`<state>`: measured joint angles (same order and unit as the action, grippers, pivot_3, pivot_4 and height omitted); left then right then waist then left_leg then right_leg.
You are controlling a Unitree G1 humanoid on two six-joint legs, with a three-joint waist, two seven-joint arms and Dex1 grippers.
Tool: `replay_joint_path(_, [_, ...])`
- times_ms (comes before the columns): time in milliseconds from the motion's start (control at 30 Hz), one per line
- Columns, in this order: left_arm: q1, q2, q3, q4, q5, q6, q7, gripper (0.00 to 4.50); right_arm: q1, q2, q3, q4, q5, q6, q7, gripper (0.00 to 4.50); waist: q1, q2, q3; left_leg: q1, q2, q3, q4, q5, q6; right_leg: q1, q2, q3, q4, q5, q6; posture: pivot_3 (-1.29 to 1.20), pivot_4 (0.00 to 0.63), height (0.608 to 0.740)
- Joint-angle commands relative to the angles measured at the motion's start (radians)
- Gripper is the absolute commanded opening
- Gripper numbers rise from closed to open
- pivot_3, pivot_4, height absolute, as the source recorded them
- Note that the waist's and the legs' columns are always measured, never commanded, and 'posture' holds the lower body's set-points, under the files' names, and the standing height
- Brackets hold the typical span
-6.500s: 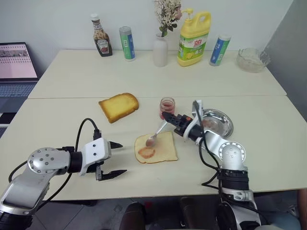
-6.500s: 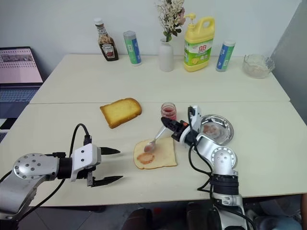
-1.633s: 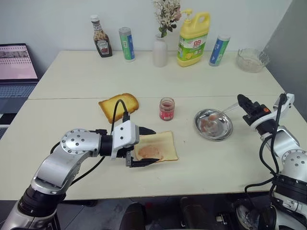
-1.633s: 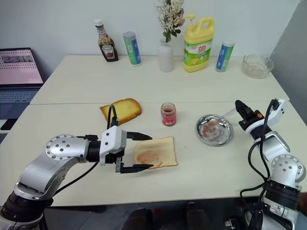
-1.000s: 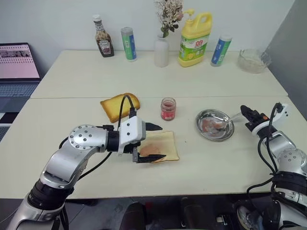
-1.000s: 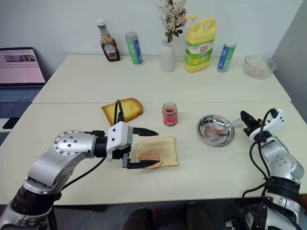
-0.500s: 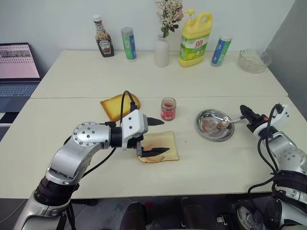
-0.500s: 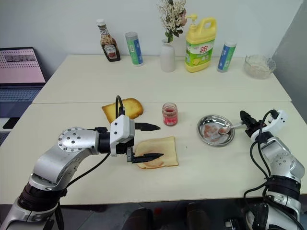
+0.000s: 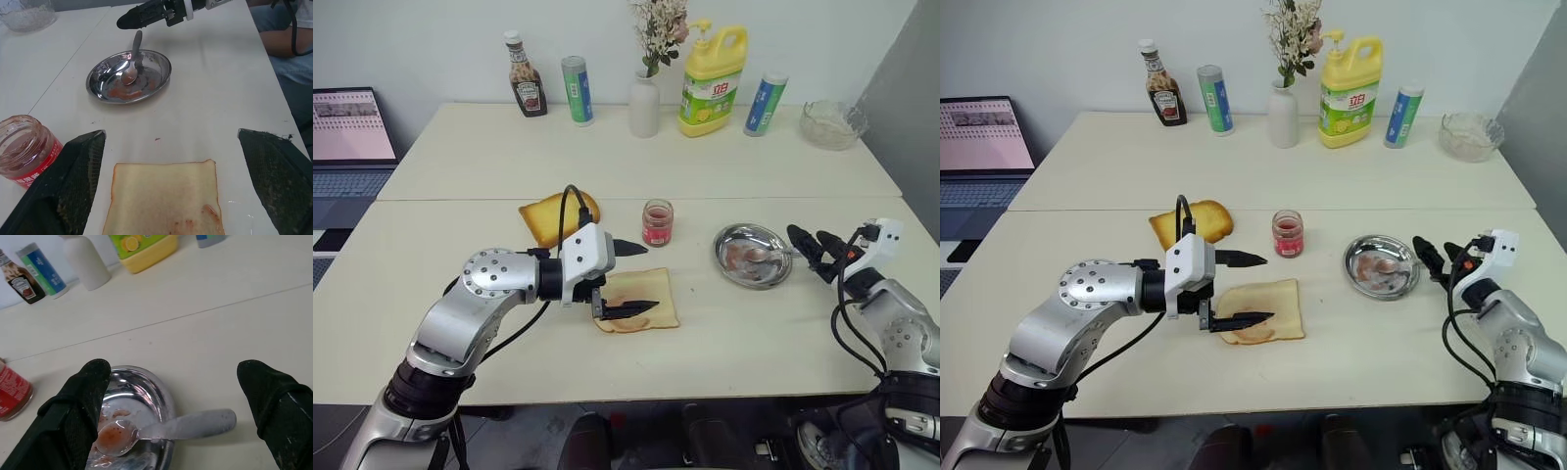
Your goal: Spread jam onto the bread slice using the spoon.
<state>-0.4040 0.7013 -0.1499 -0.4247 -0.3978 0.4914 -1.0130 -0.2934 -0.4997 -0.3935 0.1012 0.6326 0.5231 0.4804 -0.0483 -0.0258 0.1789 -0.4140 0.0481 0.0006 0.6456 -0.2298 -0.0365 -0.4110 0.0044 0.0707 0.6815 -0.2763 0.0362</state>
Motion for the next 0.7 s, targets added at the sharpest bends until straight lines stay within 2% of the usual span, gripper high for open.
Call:
replay_joint_path(33, [-0.012, -0.003, 0.008, -0.018, -0.001, -0.015, 0.005, 4.50, 0.004, -0.029, 0.008, -0.053, -0.049, -0.070, 0.025, 4.47, 0.001, 0.000, 0.000, 0.000, 0.000, 0.000, 0.000, 0.000, 0.000, 0.000, 0.000, 0.000, 0.000, 0.000, 0.000, 0.00, 0.150, 0.740])
replay_joint_path(200, [-0.014, -0.006, 0.005, -0.012, 0.004, -0.019, 0.005, 4.50, -0.003, -0.027, 0.036, -0.021, -0.208, -0.238, -0.030, 4.47, 0.001, 0.000, 0.000, 0.000, 0.000, 0.000, 0.000, 0.000, 0.000, 0.000, 0.000, 0.000, 0.000, 0.000, 0.000, 0.00, 0.150, 0.740])
replay_joint_path(300, [-0.002, 0.004, 0.025, -0.011, 0.003, -0.015, 0.012, 4.50, -0.019, -0.016, 0.007, -0.038, -0.211, -0.285, -0.050, 4.47, 0.001, 0.000, 0.000, 0.000, 0.000, 0.000, 0.000, 0.000, 0.000, 0.000, 0.000, 0.000, 0.000, 0.000, 0.000, 0.00, 0.150, 0.740])
replay_joint_path(567, [0.123, 0.145, 0.151, 0.064, 0.103, -0.085, 0.039, 4.50, 0.069, -0.070, 0.022, -0.354, -0.064, -0.129, 0.049, 4.47, -0.001, 0.000, 0.000, 0.002, 0.001, -0.001, -0.001, 0.000, 0.000, 0.001, 0.000, 0.000, 0.000, 0.000, 0.000, 0.00, 0.150, 0.740])
replay_joint_path(700, [0.233, 0.226, 0.242, 0.088, 0.109, -0.123, 0.008, 4.50, 0.184, -0.157, 0.098, -0.546, -0.029, -0.039, 0.149, 4.47, 0.001, 0.000, 0.000, 0.001, 0.000, -0.001, -0.001, 0.000, 0.000, 0.001, 0.000, 0.000, -0.001, 0.000, 0.000, 0.00, 0.150, 0.740])
